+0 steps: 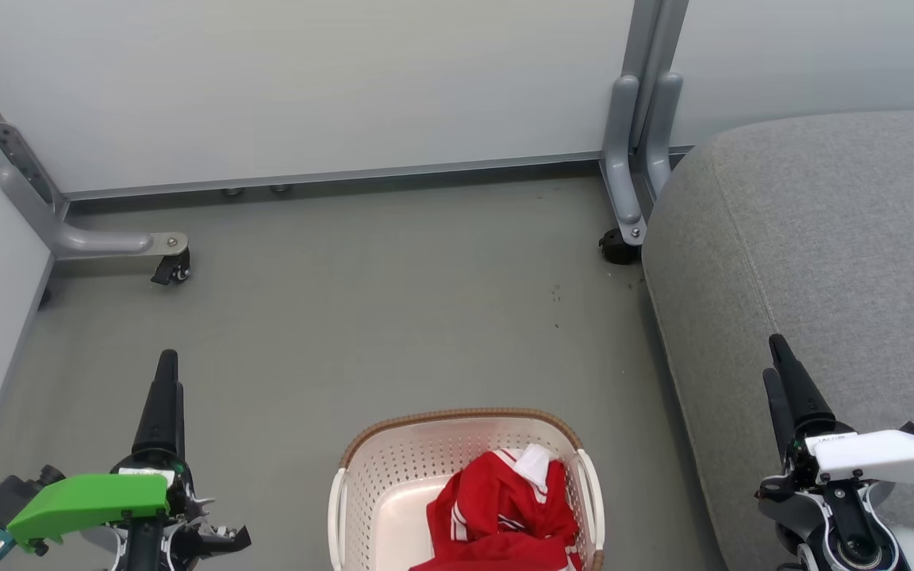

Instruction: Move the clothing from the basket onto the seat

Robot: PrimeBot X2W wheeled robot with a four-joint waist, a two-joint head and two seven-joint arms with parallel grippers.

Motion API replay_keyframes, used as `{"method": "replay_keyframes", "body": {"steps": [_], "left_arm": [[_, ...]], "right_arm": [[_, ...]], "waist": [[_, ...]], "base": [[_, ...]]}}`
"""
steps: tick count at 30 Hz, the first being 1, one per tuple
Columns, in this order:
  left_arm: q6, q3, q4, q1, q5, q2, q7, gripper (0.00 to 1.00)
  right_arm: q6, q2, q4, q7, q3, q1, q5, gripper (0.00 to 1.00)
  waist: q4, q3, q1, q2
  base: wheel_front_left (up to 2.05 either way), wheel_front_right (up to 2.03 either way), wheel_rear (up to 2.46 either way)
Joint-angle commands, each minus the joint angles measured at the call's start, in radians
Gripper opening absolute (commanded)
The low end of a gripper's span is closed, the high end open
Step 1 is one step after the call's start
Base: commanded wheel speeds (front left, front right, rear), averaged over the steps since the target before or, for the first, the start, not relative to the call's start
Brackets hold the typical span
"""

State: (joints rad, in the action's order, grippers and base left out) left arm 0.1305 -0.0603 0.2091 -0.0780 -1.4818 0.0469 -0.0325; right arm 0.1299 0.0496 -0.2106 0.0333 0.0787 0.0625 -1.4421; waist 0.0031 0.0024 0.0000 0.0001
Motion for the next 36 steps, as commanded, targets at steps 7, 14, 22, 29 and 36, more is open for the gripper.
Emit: {"method": "replay_keyframes", "body": {"steps": [7, 14, 22, 29, 36], "left_arm": [[0.0, 0.005, -0.059, -0.005, 0.181, 0.007, 0.035, 1.0], [0.0, 0.021, -0.083, 0.008, 0.325, 0.005, 0.062, 1.0], [0.0, 0.034, -0.093, 0.025, 0.487, 0.005, 0.091, 1.0], [0.0, 0.042, -0.087, 0.034, 0.601, 0.004, 0.115, 1.0], [0.0, 0.049, -0.068, 0.041, 0.716, 0.004, 0.137, 1.0]], "right_arm": [[0.0, 0.013, 0.064, -0.037, -0.019, -0.006, 0.211, 1.0], [0.001, 0.012, 0.087, -0.063, -0.033, -0.021, 0.363, 1.0], [0.001, 0.012, 0.097, -0.093, -0.051, -0.032, 0.52, 1.0], [0.001, 0.014, 0.094, -0.116, -0.065, -0.038, 0.635, 1.0], [0.001, 0.015, 0.094, -0.139, -0.077, -0.043, 0.76, 1.0]], "waist": [[0.001, -0.003, 0.0, -0.0001], [0.002, -0.005, 0.0, -0.0001], [0.002, -0.007, 0.0, -0.0001], [0.004, -0.007, 0.0, -0.0001], [0.007, -0.008, 0.0, -0.0001]], "base": [[0.0, 0.0, 0.0], [0.0, 0.0, 0.0], [0.0, 0.0, 0.0], [0.0, 0.0, 0.0], [0.0, 0.0, 0.0]]}}
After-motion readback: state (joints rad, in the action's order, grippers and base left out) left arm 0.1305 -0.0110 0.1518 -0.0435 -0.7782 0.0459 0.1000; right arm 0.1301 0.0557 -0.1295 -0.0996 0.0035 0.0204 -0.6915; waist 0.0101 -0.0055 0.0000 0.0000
